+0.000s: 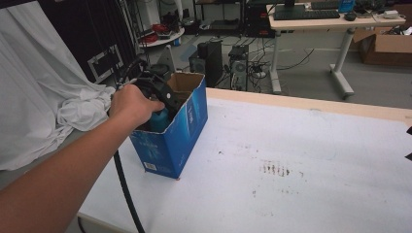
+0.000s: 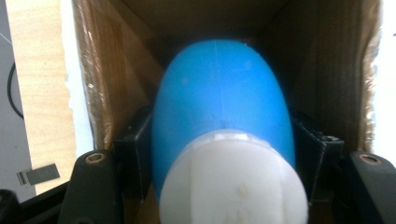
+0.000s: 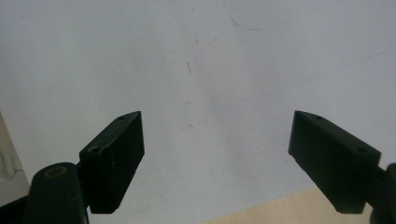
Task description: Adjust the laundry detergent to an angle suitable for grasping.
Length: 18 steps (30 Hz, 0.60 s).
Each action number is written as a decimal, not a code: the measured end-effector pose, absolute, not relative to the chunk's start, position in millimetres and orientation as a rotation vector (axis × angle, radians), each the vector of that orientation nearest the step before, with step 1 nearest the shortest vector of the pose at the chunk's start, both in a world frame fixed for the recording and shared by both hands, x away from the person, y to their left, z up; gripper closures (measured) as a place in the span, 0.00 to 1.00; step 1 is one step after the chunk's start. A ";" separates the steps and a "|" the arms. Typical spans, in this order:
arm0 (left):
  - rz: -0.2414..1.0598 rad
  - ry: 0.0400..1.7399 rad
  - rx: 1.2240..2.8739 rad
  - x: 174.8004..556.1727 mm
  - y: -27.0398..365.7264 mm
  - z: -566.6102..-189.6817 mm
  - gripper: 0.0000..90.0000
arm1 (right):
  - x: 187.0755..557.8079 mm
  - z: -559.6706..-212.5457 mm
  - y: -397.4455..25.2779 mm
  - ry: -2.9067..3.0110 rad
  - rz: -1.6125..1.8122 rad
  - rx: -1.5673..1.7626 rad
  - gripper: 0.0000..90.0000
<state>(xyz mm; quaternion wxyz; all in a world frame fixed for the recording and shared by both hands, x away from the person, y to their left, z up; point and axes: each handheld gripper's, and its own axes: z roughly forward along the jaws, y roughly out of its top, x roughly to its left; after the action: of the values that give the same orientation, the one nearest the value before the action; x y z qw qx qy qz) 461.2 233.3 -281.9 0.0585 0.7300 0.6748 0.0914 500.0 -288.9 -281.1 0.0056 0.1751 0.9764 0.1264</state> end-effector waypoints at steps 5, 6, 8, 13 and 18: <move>0.273 2.046 2.184 459.7 236.1 -281.1 0.36 | 499.5 -281.5 -288.3 3.060 0.392 0.541 0.20; 0.271 2.042 2.183 459.3 236.6 -280.1 0.36 | 499.4 -281.6 -288.3 3.061 0.391 0.541 0.20; 0.268 2.034 2.185 458.1 235.8 -278.5 0.34 | 498.3 -281.5 -287.4 3.062 0.388 0.535 0.20; 0.265 2.031 2.177 456.7 235.4 -276.9 0.32 | 495.8 -279.7 -287.1 3.059 0.387 0.534 0.20; 0.274 2.026 2.162 454.6 236.9 -273.4 0.32 | 493.7 -277.9 -288.0 3.057 0.385 0.532 0.20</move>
<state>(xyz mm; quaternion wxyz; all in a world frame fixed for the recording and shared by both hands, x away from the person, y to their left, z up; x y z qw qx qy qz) 454.6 236.9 -273.4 0.0829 0.7242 0.6784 0.0919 493.7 -288.0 -277.9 0.0077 0.1701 0.9777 0.1230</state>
